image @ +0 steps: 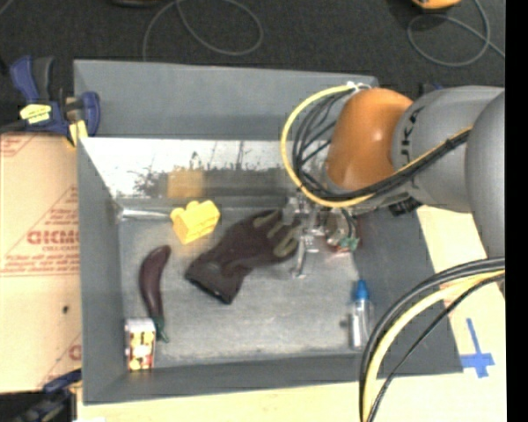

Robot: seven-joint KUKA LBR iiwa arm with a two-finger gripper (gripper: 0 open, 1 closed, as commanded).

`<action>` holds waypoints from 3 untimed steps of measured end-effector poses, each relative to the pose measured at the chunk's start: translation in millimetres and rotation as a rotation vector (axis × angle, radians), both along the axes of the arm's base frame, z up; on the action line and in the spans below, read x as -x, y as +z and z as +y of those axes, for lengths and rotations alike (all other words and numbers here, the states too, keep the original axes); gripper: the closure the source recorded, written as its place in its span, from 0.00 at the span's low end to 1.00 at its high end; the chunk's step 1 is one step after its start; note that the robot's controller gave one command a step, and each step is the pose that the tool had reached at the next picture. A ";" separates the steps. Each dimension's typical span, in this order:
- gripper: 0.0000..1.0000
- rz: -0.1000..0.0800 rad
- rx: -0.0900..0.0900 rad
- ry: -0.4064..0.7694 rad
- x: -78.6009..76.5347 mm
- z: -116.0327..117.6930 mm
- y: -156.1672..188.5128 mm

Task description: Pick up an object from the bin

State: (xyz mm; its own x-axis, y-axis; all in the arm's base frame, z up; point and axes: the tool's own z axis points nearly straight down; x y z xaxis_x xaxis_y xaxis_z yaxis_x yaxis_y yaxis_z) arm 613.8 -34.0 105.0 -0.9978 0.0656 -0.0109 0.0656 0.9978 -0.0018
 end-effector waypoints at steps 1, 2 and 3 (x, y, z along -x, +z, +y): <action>0.00 0.007 -0.004 0.018 6.6 24.8 -18.3; 0.00 0.000 0.003 0.043 13.8 48.0 -23.4; 1.00 -0.002 -0.004 -0.091 44.2 68.0 -32.7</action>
Offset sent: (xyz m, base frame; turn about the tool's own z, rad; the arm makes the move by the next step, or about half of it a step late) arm -0.0179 0.0821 -0.0350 -0.0720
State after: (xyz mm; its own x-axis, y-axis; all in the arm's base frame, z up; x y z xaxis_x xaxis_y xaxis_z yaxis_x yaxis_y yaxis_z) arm 569.6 34.0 72.4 -0.9876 0.1564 -0.0121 0.1564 0.9877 0.0025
